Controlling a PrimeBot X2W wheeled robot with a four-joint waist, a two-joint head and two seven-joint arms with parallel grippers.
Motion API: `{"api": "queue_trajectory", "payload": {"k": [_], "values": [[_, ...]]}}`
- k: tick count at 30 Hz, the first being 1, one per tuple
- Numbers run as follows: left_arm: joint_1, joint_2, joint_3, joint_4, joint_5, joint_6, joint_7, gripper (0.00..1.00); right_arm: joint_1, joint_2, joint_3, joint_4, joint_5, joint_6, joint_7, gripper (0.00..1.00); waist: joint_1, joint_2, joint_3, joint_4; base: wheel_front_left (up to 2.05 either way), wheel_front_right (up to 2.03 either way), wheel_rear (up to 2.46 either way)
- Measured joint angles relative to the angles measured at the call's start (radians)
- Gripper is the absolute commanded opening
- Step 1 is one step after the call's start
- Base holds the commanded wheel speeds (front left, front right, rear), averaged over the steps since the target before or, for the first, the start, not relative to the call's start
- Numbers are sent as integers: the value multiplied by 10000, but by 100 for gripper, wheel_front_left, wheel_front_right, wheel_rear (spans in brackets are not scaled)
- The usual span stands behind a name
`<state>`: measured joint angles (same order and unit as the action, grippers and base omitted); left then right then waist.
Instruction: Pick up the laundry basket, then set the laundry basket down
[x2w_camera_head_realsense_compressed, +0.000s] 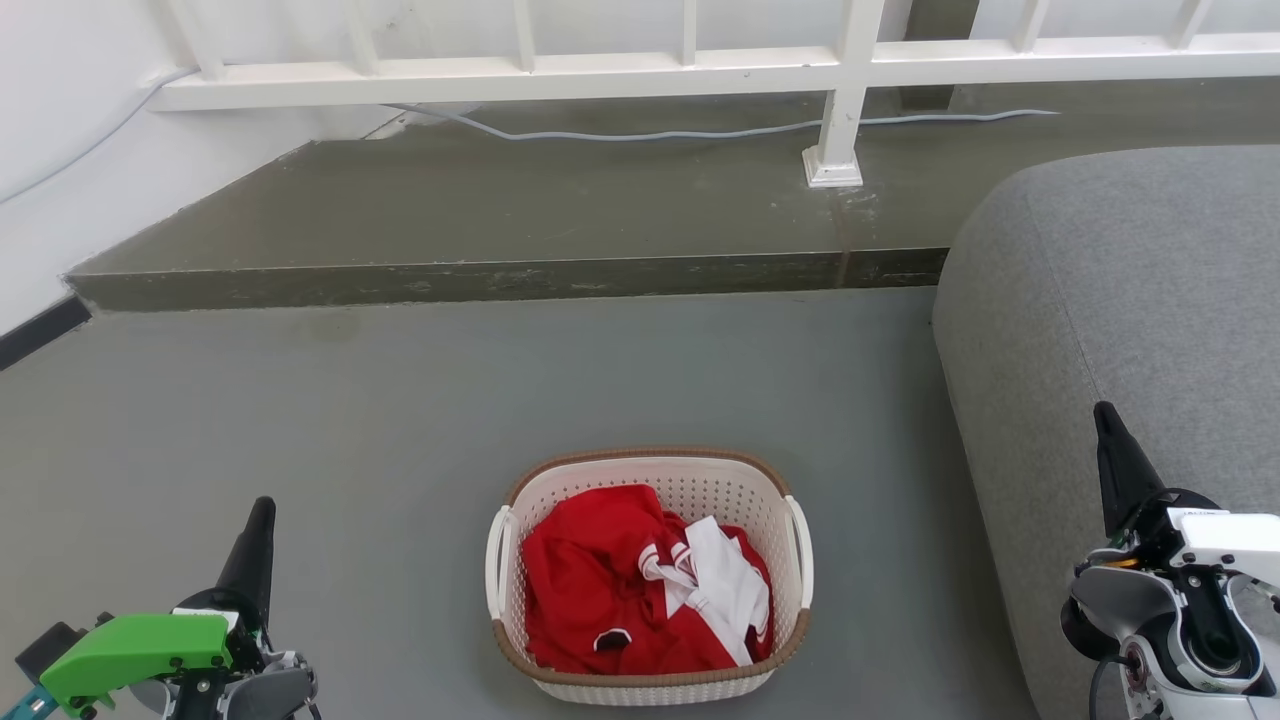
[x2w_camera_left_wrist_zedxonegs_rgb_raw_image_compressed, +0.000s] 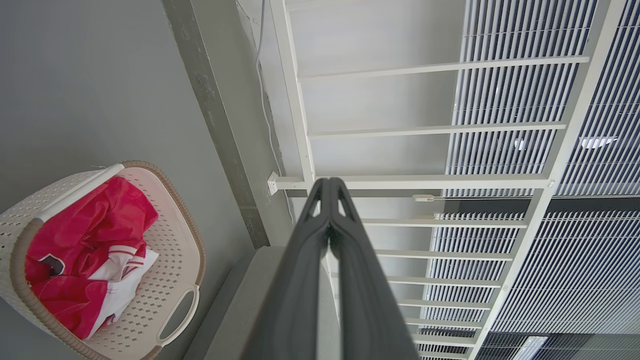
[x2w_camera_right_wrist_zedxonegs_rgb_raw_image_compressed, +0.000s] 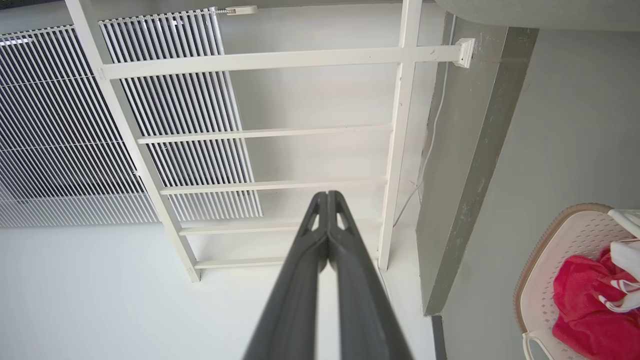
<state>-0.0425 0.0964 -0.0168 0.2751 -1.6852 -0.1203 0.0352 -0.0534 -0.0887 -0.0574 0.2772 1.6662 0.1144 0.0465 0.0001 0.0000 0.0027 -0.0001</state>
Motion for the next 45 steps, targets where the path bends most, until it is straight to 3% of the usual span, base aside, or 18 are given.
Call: {"api": "queue_trajectory", "payload": {"k": [45], "values": [[-11,-6,81,31,2,-19,6,0,-5,8,-36,40,-2,2,29,0,0,0,-2,0,0,0,0]]}}
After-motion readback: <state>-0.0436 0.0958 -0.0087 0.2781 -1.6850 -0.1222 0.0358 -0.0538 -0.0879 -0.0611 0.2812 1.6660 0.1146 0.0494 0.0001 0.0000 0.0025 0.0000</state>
